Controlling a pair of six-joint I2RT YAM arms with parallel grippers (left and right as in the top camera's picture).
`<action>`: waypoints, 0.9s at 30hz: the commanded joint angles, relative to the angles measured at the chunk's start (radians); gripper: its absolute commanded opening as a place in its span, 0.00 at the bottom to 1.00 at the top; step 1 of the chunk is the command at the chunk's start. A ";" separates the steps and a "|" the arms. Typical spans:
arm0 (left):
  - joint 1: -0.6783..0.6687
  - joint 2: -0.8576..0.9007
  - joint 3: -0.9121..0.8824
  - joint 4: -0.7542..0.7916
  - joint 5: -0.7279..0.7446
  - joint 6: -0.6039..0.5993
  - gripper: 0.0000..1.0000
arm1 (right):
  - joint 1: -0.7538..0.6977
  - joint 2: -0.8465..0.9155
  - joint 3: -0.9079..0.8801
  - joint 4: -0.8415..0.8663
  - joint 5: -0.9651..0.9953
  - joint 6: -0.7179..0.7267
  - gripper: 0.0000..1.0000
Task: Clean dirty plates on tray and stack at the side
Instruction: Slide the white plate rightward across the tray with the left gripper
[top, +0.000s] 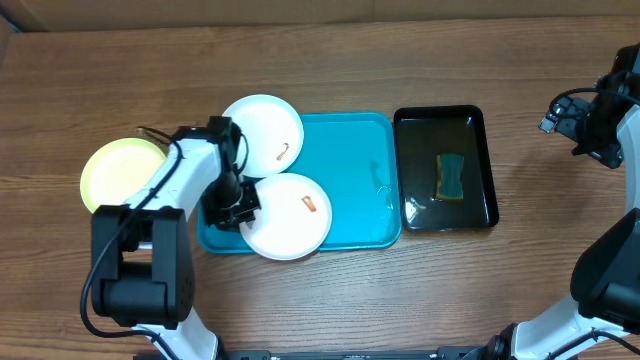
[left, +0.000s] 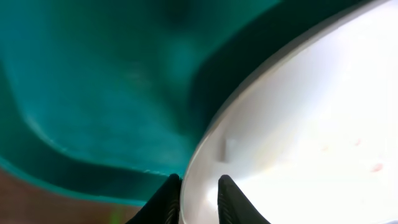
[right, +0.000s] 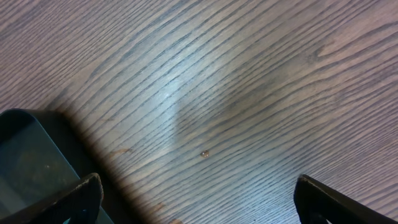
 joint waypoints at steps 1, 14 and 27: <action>-0.051 -0.024 -0.005 0.027 0.057 -0.011 0.23 | 0.003 -0.010 0.016 0.005 0.010 -0.001 1.00; -0.191 -0.024 -0.004 0.220 0.063 -0.063 0.23 | 0.003 -0.010 0.016 0.005 0.010 -0.001 1.00; -0.203 -0.024 -0.004 0.309 0.026 -0.051 0.19 | 0.003 -0.010 0.016 0.005 0.010 -0.001 1.00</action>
